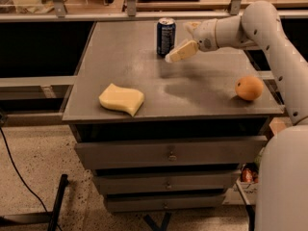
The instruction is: Knock pepsi can over
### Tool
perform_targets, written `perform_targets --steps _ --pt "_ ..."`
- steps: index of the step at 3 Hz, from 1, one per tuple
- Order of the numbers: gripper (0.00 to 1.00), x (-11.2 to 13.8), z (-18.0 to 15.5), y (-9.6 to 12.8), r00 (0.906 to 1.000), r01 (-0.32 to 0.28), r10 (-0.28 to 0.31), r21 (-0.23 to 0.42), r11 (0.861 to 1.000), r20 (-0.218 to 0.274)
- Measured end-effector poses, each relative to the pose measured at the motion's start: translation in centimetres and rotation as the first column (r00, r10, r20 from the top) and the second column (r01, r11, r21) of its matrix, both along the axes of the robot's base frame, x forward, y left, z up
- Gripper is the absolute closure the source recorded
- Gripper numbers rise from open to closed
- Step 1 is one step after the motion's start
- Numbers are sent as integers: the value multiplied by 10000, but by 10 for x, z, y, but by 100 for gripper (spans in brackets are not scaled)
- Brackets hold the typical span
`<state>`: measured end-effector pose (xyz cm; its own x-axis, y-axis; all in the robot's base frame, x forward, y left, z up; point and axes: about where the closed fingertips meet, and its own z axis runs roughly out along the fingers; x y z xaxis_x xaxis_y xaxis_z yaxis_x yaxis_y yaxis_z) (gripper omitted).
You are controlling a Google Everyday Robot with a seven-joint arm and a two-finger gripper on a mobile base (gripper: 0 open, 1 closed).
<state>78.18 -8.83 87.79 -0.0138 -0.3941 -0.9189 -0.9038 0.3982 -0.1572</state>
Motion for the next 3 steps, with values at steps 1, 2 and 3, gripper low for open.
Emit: perform_targets --steps 1,2,3 --pt "0 5 -2 11 9999 -86 82 493 9987 93" --pt "0 12 -7 17 10000 -43 39 848 9964 52" --pt "0 20 -10 18 9999 143 -146 1158 9932 13"
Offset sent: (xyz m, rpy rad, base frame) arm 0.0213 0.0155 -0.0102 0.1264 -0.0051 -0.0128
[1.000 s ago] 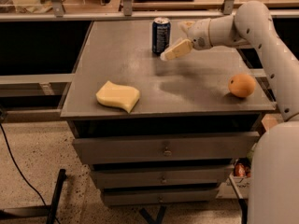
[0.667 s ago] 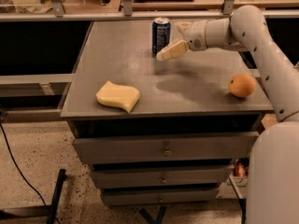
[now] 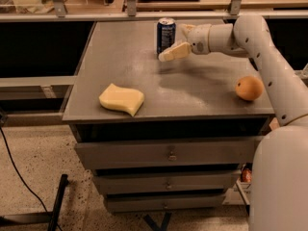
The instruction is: Knock pepsi can over
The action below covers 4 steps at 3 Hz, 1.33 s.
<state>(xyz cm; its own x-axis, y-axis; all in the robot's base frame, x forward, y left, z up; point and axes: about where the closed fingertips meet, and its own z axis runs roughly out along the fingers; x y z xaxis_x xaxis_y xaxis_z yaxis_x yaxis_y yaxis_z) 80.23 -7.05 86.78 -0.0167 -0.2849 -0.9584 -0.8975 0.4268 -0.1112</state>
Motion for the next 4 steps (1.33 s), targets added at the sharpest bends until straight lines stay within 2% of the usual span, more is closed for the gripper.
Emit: perform_targets --steps 4 --pt "0 16 -1 9 9995 314 -314 616 9976 -18"
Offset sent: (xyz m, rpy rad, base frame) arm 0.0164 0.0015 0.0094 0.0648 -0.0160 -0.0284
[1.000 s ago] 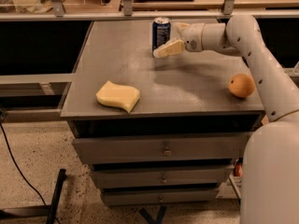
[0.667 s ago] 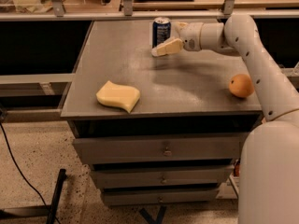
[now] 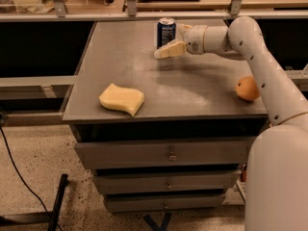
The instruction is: Knock pepsi can over
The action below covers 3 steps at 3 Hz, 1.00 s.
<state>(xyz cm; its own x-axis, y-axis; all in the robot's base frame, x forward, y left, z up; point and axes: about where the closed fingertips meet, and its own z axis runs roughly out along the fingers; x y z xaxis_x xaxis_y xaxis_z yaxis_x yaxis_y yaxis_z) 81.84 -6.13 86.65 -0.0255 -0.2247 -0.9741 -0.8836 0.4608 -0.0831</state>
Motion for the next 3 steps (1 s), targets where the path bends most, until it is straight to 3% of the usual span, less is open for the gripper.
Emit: perform_targets --steps 1,3 --pt "18 0 -5 0 9999 100 -100 14 9999 -87" --pt "64 -5 1 -3 9999 126 -125 201 9997 -53"
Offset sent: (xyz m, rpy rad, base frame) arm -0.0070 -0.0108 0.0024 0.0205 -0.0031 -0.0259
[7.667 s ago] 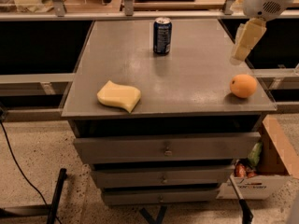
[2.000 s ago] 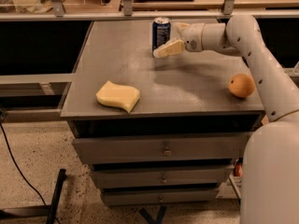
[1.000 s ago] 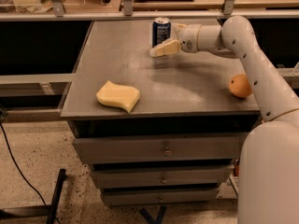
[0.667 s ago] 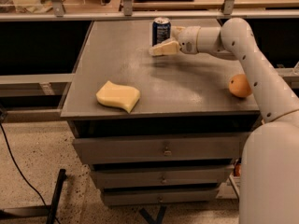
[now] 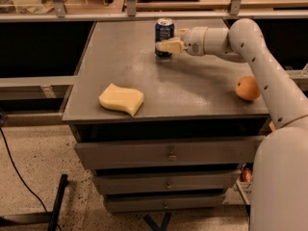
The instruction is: Knock pepsi can over
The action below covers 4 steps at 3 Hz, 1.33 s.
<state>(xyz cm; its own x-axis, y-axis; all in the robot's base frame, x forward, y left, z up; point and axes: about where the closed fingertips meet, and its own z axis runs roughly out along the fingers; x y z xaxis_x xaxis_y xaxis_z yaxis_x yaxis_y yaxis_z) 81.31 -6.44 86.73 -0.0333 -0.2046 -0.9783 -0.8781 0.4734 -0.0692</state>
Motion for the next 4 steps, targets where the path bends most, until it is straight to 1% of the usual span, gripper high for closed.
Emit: perform_targets --steps 1,2,3,4 --pt "87 -4 4 -1 9999 -113 112 -74 9999 -83" --pt "100 -10 21 5 9987 -504 485 -1184 9917 -185" --pt "100 -21 38 9 9940 -1095 1054 -3256 9391 -303" --pt "100 -39 39 14 9831 -1801 1671 -5567 8110 -746"
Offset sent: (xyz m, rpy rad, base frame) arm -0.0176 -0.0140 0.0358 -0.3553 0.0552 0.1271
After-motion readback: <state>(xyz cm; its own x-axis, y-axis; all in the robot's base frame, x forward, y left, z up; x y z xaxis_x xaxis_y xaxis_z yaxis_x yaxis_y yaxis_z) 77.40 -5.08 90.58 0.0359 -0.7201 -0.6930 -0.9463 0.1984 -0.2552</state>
